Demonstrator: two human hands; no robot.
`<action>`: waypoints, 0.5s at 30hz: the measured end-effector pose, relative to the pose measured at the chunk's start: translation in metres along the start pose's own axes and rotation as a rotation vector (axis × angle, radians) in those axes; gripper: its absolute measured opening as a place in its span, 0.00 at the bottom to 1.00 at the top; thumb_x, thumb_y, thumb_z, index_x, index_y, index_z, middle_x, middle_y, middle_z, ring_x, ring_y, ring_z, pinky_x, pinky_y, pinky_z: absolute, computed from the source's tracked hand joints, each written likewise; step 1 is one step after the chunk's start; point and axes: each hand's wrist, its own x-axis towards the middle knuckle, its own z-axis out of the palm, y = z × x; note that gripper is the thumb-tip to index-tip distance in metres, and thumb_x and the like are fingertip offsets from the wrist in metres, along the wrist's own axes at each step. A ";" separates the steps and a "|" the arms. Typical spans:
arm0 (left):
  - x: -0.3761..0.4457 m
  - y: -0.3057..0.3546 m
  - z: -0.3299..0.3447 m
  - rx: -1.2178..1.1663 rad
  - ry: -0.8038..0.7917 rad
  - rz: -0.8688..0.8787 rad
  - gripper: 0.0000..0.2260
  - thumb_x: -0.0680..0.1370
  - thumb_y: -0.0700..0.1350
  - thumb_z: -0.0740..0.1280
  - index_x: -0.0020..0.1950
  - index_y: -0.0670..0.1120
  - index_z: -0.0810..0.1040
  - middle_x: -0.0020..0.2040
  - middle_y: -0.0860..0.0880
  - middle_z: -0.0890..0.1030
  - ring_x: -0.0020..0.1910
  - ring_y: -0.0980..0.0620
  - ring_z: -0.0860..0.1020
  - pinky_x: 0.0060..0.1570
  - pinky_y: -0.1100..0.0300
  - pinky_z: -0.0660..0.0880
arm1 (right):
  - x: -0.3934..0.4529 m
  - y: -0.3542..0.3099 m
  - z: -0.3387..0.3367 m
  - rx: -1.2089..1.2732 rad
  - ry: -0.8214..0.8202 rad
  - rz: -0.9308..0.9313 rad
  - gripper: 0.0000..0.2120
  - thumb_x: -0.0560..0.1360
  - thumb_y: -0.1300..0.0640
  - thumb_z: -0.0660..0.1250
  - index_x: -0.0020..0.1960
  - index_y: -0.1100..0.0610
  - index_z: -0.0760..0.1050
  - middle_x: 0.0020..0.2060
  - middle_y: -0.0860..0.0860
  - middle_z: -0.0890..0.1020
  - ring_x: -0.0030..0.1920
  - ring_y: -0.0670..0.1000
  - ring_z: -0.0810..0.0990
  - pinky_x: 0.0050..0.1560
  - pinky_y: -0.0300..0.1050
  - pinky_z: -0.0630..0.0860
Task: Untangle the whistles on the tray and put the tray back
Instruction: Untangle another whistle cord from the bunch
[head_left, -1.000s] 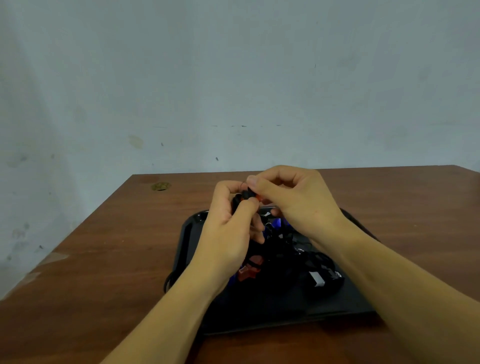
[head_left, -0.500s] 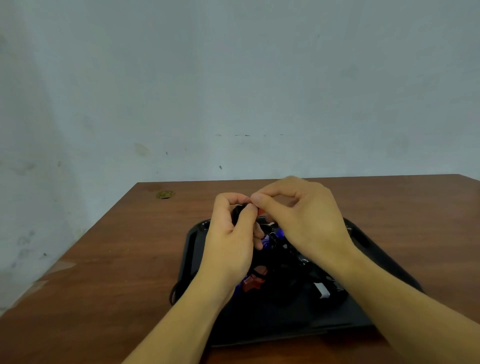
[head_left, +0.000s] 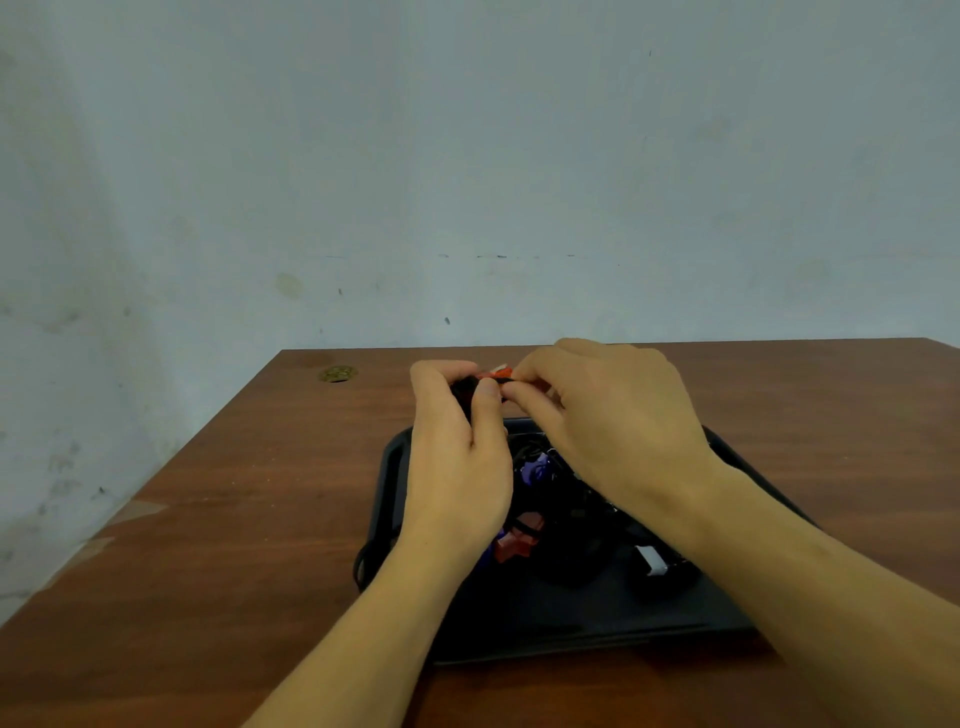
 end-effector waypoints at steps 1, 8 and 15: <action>0.000 0.000 0.000 0.008 0.004 0.001 0.05 0.84 0.45 0.59 0.53 0.56 0.66 0.47 0.45 0.79 0.41 0.48 0.79 0.40 0.56 0.77 | 0.001 0.000 -0.001 -0.017 -0.052 0.019 0.13 0.82 0.43 0.61 0.51 0.48 0.81 0.42 0.46 0.83 0.41 0.52 0.82 0.42 0.52 0.79; 0.000 0.004 -0.004 -0.034 0.004 -0.014 0.03 0.85 0.45 0.58 0.55 0.49 0.70 0.36 0.46 0.78 0.29 0.55 0.75 0.32 0.63 0.73 | 0.002 -0.002 -0.008 0.136 -0.081 0.173 0.09 0.79 0.43 0.65 0.51 0.47 0.79 0.41 0.43 0.83 0.42 0.45 0.81 0.47 0.47 0.80; 0.004 0.003 -0.003 -0.114 -0.021 -0.048 0.04 0.85 0.44 0.58 0.54 0.47 0.72 0.32 0.47 0.77 0.28 0.54 0.72 0.30 0.60 0.71 | -0.005 -0.002 -0.002 0.296 0.057 0.219 0.07 0.79 0.47 0.67 0.50 0.49 0.79 0.38 0.40 0.81 0.41 0.43 0.81 0.47 0.45 0.79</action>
